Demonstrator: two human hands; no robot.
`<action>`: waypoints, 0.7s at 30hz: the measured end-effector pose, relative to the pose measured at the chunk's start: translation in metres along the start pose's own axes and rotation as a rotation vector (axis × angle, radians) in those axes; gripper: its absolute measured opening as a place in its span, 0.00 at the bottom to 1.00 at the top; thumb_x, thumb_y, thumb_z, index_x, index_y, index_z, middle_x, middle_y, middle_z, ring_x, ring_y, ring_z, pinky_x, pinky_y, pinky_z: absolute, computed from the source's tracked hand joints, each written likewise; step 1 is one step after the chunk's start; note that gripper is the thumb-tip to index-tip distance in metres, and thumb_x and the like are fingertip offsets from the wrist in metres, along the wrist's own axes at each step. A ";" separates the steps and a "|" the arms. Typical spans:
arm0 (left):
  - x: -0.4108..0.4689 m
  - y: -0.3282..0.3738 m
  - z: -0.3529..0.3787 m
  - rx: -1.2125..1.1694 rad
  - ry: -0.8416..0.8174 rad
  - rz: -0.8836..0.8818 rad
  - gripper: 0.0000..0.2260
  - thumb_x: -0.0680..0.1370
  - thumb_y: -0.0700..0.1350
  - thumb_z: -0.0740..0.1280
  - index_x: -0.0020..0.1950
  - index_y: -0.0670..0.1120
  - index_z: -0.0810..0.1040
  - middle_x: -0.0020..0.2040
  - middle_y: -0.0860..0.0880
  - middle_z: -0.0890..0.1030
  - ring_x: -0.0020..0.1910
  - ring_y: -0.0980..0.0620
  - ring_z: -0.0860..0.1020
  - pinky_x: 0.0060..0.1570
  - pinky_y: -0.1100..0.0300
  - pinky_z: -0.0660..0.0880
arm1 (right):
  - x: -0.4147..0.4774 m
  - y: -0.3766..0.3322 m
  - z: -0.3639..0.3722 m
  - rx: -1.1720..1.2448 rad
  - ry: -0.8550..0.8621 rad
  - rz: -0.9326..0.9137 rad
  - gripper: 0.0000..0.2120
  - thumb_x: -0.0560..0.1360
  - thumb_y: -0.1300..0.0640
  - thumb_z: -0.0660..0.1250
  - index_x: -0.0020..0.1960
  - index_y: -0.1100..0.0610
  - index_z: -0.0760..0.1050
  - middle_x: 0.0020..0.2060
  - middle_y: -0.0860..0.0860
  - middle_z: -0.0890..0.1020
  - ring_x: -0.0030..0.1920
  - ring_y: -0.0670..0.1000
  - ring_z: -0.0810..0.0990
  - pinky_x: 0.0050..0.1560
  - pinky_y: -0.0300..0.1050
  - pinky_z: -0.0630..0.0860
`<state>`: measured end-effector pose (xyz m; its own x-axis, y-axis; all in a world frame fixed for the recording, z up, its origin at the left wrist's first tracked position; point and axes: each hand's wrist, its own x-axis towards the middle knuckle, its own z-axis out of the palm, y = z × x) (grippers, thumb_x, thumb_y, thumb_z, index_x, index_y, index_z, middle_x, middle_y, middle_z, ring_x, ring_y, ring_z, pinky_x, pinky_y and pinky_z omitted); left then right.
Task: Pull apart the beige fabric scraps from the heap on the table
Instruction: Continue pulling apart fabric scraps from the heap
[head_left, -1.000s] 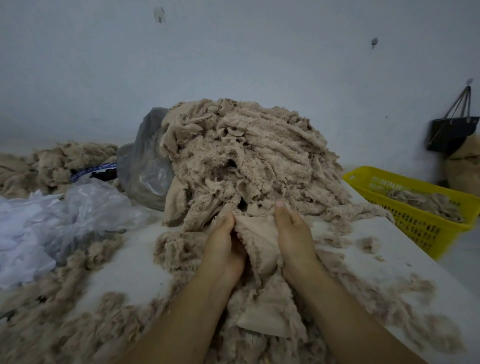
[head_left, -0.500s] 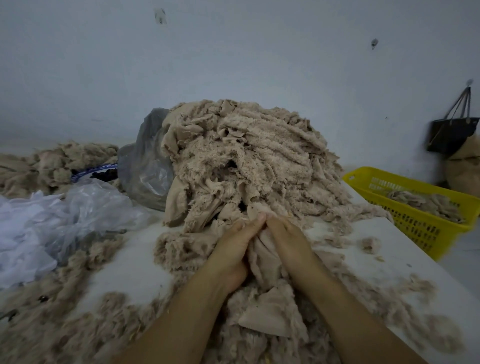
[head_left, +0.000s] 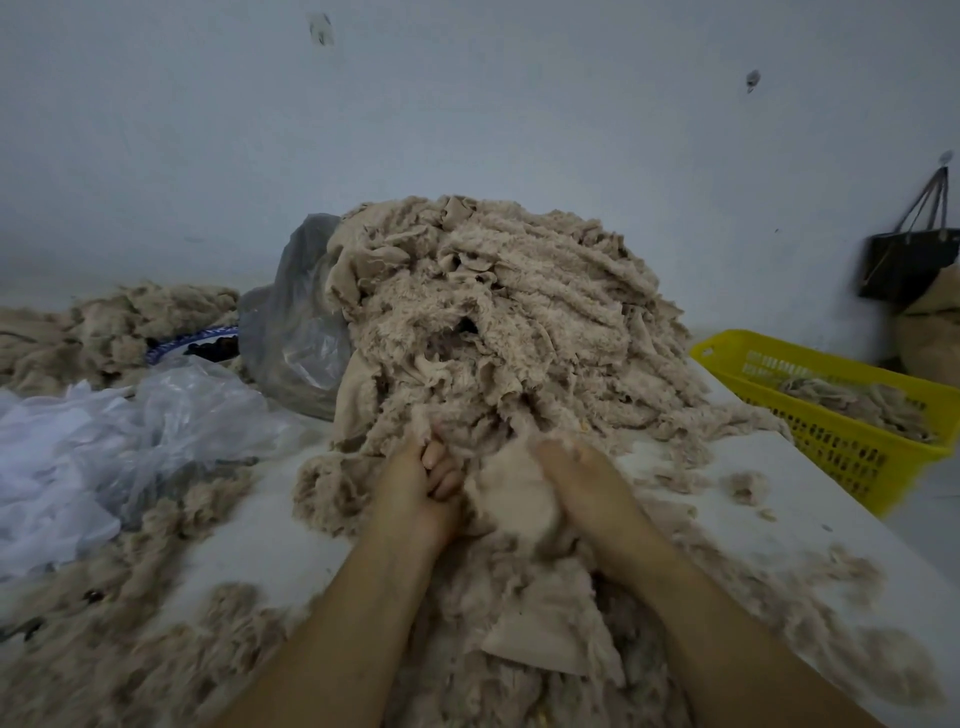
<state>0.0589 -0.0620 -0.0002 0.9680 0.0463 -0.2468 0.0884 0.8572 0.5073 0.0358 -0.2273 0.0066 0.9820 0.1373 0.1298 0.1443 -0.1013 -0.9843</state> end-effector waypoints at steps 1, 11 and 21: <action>-0.002 -0.002 0.001 -0.014 -0.040 -0.005 0.17 0.85 0.53 0.55 0.42 0.46 0.72 0.21 0.53 0.63 0.15 0.58 0.57 0.13 0.66 0.53 | 0.003 -0.001 -0.006 0.087 0.047 0.059 0.16 0.81 0.47 0.63 0.46 0.59 0.76 0.36 0.52 0.84 0.38 0.51 0.84 0.32 0.37 0.75; -0.041 -0.025 0.019 1.052 -0.369 0.008 0.27 0.59 0.78 0.68 0.34 0.55 0.82 0.29 0.56 0.76 0.25 0.57 0.70 0.25 0.66 0.66 | 0.014 0.000 -0.021 0.414 0.361 0.011 0.10 0.81 0.45 0.63 0.48 0.50 0.78 0.36 0.46 0.86 0.36 0.44 0.85 0.30 0.37 0.77; -0.048 -0.005 0.018 0.712 -0.475 -0.083 0.05 0.69 0.49 0.74 0.41 0.49 0.85 0.40 0.49 0.83 0.40 0.53 0.82 0.41 0.61 0.79 | 0.025 0.005 -0.043 0.518 0.554 0.033 0.05 0.83 0.54 0.59 0.52 0.47 0.73 0.52 0.58 0.78 0.44 0.54 0.79 0.35 0.48 0.78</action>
<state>0.0160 -0.0779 0.0236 0.9334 -0.3585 -0.0146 0.1357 0.3149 0.9394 0.0664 -0.2666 0.0103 0.9223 -0.3865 0.0059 0.1725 0.3979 -0.9011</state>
